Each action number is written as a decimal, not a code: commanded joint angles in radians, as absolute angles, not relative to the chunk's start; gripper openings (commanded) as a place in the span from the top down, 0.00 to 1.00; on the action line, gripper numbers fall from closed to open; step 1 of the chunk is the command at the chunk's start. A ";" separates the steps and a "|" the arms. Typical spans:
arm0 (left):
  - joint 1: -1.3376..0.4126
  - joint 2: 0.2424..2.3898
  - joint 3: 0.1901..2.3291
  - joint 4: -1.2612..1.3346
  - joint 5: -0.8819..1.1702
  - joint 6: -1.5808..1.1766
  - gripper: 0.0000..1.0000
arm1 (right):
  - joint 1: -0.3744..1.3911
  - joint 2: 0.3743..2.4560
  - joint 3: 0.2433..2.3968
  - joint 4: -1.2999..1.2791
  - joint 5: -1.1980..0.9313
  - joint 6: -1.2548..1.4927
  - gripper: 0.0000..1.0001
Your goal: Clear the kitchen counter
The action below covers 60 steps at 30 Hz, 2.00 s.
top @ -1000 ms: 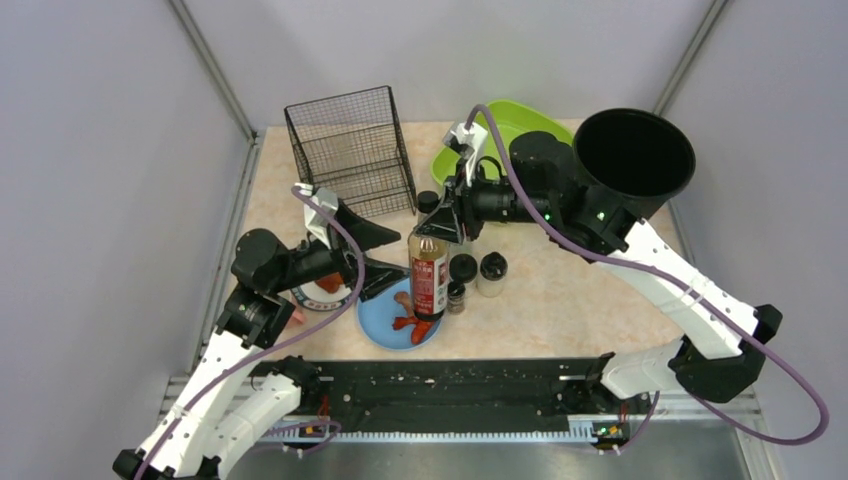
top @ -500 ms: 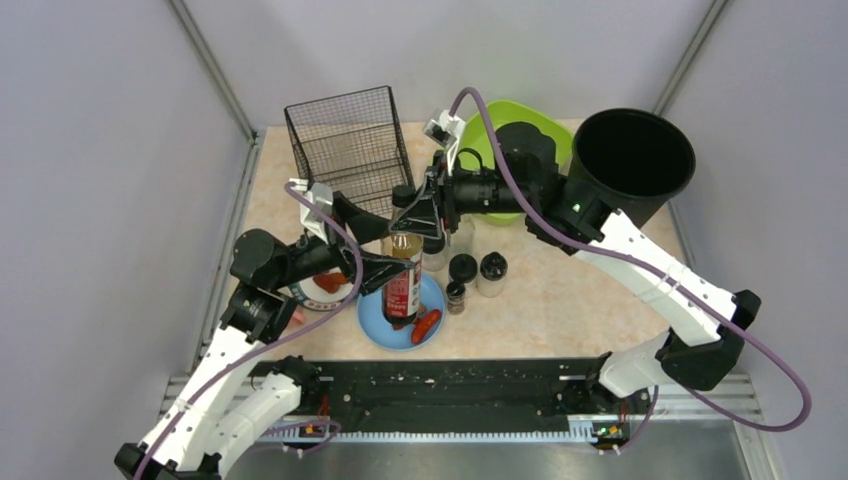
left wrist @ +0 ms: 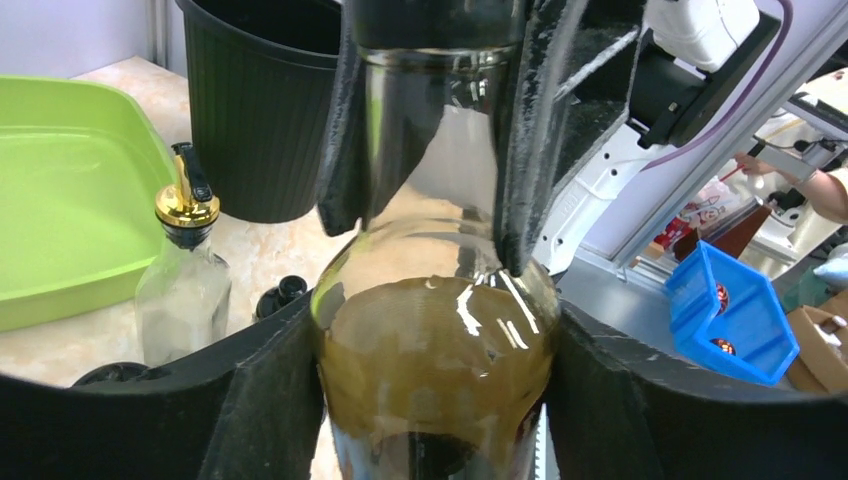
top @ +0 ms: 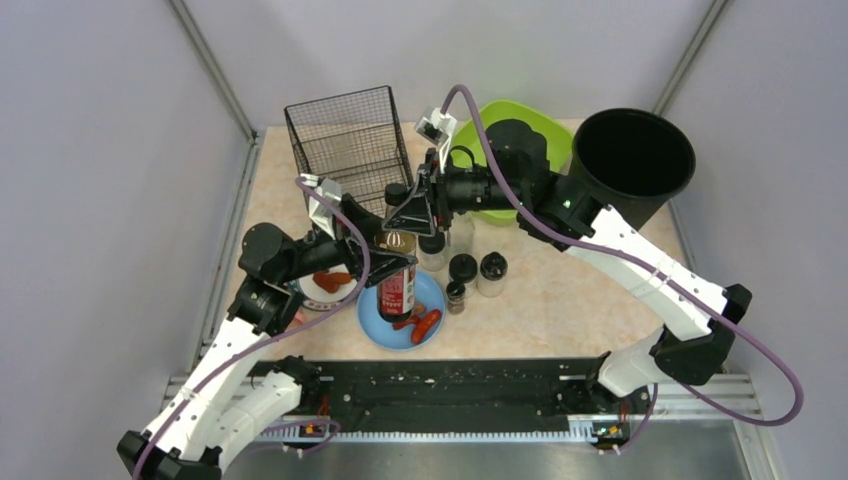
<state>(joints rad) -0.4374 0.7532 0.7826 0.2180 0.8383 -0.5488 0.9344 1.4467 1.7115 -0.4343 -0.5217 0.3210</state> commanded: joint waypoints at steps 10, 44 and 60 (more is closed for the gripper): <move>-0.438 0.761 0.806 0.263 0.833 -0.534 1.00 | 0.953 1.399 1.727 -0.306 -0.518 0.322 1.00; -0.439 1.036 1.089 0.213 0.039 -0.193 1.00 | 0.952 0.875 1.313 -0.405 0.066 0.180 0.33; -0.436 1.423 1.366 0.440 -0.204 -0.033 1.00 | 0.952 0.698 1.179 -0.475 0.151 0.160 0.35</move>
